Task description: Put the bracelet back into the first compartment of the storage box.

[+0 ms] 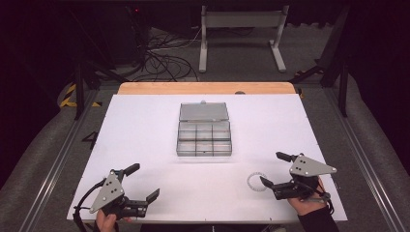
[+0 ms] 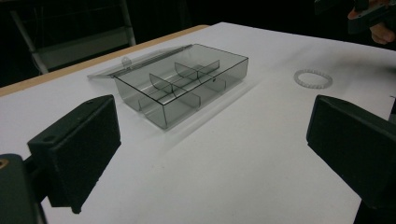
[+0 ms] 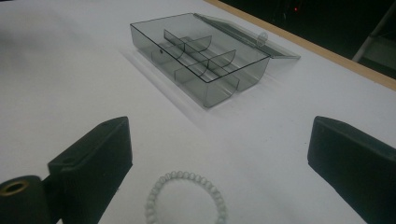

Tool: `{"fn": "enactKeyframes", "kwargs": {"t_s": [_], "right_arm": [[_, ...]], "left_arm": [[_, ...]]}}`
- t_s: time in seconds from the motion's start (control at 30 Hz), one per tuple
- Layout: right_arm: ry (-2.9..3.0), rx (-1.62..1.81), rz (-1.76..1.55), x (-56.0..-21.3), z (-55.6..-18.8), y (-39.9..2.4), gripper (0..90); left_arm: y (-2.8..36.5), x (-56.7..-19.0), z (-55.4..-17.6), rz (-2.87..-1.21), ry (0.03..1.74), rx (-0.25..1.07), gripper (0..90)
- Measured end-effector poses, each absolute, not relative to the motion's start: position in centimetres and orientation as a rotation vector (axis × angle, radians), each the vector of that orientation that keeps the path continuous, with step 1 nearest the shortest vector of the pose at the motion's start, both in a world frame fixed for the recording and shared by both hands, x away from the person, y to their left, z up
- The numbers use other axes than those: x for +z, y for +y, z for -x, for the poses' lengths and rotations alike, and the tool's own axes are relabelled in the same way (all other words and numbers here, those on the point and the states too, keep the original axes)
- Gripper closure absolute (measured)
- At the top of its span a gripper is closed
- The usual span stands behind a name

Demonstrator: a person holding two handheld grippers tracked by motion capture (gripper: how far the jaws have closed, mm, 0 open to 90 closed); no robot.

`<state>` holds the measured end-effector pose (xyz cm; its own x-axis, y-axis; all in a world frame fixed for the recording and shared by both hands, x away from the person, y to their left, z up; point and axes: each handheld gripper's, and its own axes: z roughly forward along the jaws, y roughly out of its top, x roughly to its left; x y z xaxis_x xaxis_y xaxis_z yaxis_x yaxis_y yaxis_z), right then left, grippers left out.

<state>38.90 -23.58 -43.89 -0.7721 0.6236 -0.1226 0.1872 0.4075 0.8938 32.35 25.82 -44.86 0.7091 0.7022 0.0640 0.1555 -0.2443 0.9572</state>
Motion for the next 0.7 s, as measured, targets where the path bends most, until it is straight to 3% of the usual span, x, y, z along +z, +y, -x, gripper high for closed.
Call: {"fn": "enactKeyframes", "kwargs": {"t_s": [0.7], "right_arm": [[2.256, 1.278, -0.74, -43.7, -41.4, -22.7, 7.1]], "left_arm": [[25.8, -44.9, -32.4, -1.782, 0.678, 0.582, 3.7]]}}
